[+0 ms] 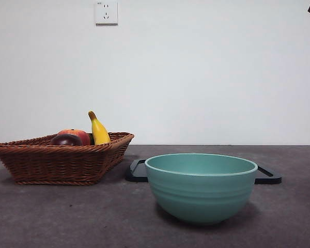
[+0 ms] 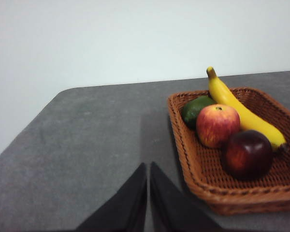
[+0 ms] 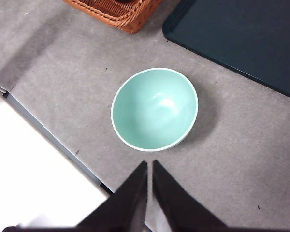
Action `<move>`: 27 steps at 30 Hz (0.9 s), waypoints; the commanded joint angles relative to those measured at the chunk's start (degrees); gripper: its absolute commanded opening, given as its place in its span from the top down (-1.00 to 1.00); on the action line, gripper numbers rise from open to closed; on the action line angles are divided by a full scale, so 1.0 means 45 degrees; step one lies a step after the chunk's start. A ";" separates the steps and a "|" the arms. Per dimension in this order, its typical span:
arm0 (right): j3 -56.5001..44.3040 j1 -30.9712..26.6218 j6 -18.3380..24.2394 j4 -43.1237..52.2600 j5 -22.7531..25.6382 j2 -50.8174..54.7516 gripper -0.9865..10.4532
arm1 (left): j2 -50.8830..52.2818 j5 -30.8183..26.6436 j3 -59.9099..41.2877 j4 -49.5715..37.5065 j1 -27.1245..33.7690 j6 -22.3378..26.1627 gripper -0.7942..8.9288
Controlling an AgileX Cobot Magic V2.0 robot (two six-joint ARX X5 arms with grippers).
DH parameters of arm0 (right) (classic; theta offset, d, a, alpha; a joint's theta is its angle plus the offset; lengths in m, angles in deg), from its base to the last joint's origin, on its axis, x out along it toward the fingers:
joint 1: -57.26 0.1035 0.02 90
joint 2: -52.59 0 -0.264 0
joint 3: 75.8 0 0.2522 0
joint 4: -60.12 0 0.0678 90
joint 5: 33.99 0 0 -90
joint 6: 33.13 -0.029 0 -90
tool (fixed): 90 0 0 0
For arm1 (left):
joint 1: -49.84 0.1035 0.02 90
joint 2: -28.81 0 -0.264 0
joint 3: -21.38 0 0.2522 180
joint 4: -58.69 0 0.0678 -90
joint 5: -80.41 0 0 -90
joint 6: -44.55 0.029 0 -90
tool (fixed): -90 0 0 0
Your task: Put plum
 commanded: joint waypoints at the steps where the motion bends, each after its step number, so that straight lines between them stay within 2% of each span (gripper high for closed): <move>1: 0.0233 0.0092 -0.0131 0.0107 -0.0010 -0.0049 0.82 | 0.0141 0.0015 -0.0359 -0.0136 0.0029 -0.0126 0.82; 8: 0.0233 0.0092 -0.0126 0.0112 -0.0010 -0.0049 0.82 | 0.0141 0.0015 -0.0894 -0.0097 0.0029 -0.0121 0.82; 13: 0.0233 0.0092 -0.0126 0.0112 -0.0010 -0.0049 0.82 | 0.0141 0.0010 -0.0918 0.0811 0.0029 -0.0005 0.82; 27: 0.0233 0.0092 -0.0131 0.0379 -0.0010 -0.0049 0.82 | 0.0141 0.0015 -0.0918 0.0787 0.0029 -0.0097 0.82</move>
